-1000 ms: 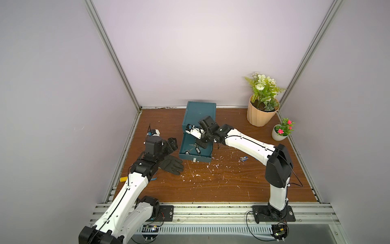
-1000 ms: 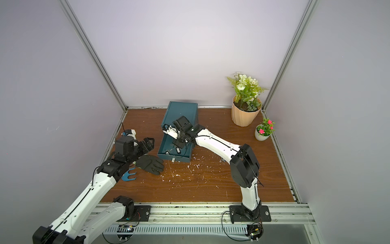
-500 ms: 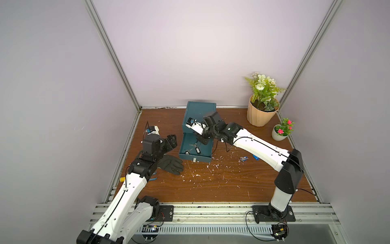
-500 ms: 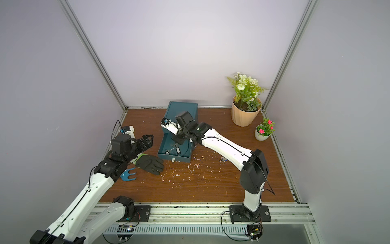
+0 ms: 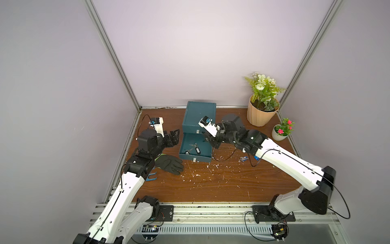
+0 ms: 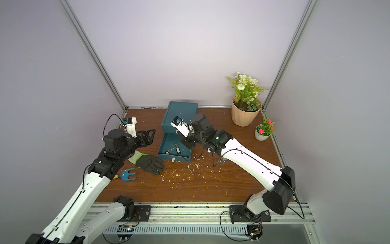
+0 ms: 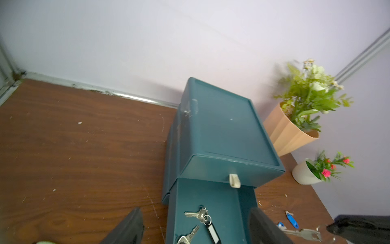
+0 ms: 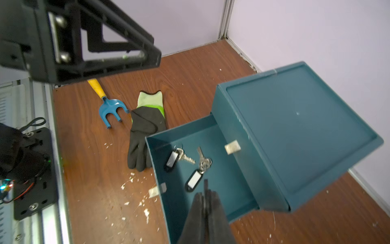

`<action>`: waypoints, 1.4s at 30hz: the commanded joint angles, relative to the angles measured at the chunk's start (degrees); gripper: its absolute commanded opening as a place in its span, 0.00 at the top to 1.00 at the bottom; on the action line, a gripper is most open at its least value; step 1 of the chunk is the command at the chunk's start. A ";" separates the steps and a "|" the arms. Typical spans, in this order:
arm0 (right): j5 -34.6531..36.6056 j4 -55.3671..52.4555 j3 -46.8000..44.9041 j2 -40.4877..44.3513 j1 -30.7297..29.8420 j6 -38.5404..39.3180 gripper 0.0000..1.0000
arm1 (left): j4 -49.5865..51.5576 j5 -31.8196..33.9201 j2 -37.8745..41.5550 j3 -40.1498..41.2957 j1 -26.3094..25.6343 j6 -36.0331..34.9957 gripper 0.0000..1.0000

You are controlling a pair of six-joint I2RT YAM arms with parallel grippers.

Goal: Take the keys out of the drawer
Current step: Place the key at the center of the board.

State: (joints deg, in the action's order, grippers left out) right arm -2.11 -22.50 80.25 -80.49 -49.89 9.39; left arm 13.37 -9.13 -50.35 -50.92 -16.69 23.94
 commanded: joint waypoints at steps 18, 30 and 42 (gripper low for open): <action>14.26 13.43 -33.48 15.42 8.68 -29.21 1.00 | -5.32 -10.70 -4.91 4.25 -14.96 -34.91 0.13; 6.20 13.17 -27.39 -1.25 18.85 -26.46 1.00 | -13.41 -6.52 -8.99 7.81 -14.86 -38.43 0.11; 1.27 7.90 -15.61 -17.48 22.71 -21.51 0.88 | -10.19 2.90 -12.20 5.23 -14.89 -33.78 0.14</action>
State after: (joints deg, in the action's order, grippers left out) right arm 0.71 -13.67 62.70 -98.72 -27.44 -13.85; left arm 1.98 -10.79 -62.15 -43.38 -31.20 -11.90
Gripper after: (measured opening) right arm 0.116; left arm 0.862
